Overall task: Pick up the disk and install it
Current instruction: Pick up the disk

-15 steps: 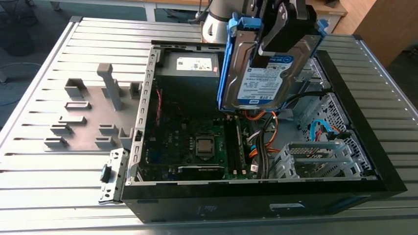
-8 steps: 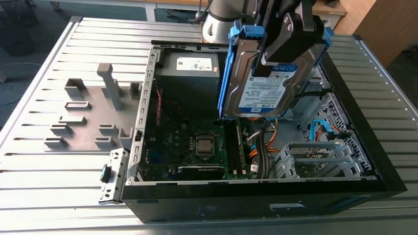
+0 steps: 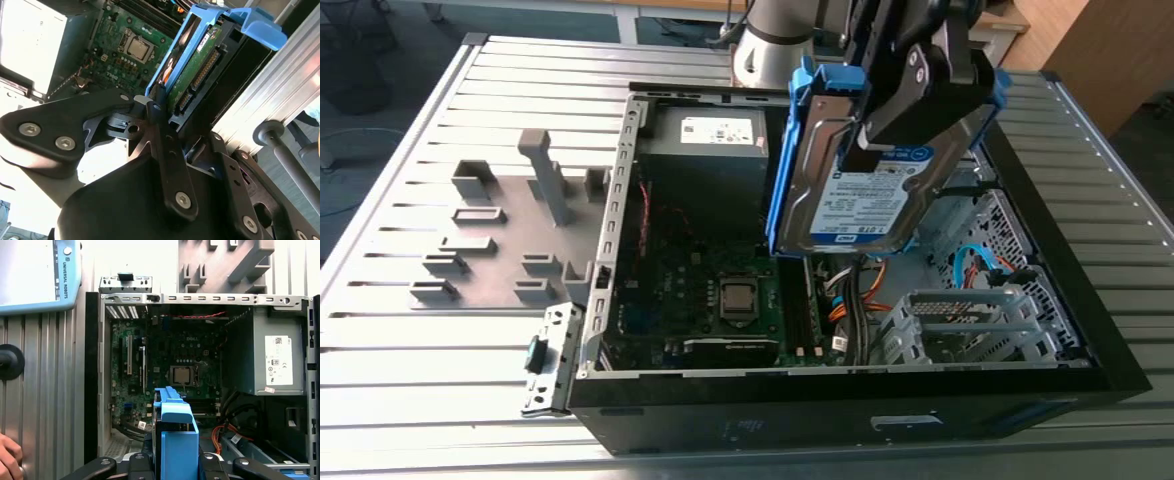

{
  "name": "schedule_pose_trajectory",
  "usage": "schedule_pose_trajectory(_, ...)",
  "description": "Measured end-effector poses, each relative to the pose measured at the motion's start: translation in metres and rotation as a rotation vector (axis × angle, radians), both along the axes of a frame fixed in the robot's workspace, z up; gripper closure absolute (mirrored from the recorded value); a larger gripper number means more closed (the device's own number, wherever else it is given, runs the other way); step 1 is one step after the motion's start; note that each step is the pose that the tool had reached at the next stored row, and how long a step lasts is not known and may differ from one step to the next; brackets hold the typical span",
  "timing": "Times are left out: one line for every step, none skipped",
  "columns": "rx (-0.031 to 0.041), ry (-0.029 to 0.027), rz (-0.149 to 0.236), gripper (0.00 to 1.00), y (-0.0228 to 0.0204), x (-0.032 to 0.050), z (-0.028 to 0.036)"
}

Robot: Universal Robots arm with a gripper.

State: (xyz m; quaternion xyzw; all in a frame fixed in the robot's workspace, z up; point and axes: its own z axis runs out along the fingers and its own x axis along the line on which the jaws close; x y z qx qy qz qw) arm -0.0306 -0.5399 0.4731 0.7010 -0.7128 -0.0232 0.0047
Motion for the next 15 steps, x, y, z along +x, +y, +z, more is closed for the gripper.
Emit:
schedule_pose_trajectory(0.0001, 0.0, 0.0, 0.64, -0.0013, 0.0, 0.0)
schedule_pose_trajectory(0.0, 0.0, 0.0, 0.64, -0.0026, 0.0, 0.0)
schedule_pose_trajectory(0.0001, 0.0, 0.0, 0.64, -0.0038, 0.0, 0.0)
schedule_pose_trajectory(0.0001, 0.0, 0.0, 0.64, -0.0051, 0.0, 0.0)
schedule_pose_trajectory(0.0, 0.0, 0.0, 0.64, -0.0063, 0.0, 0.0)
schedule_pose_trajectory(0.0001, 0.0, 0.0, 0.64, -0.0075, 0.0, 0.0)
schedule_pose_trajectory(0.0001, 0.0, 0.0, 0.64, -0.0088, 0.0, 0.0)
schedule_pose_trajectory(0.0, 0.0, 0.0, 0.64, -0.01, 0.0, 0.0)
schedule_pose_trajectory(-0.0001, 0.0, 0.0, 0.64, -0.0112, 0.0, 0.0001)
schedule_pose_trajectory(0.0, 0.0, 0.0, 0.64, -0.0124, 0.0, 0.0)
schedule_pose_trajectory(0.0001, 0.0, 0.0, 0.64, -0.0136, 0.0, 0.0)
schedule_pose_trajectory(0.0, 0.0, 0.0, 0.64, -0.0148, 0.0, 0.0)
schedule_pose_trajectory(0.0, 0.0, 0.0, 0.64, -0.016, 0.0, 0.0)
schedule_pose_trajectory(0.0, 0.0, 0.0, 0.64, -0.0172, 0.0, 0.0)
schedule_pose_trajectory(0.0001, 0.0, 0.0, 0.64, -0.0186, 0.0, 0.0)
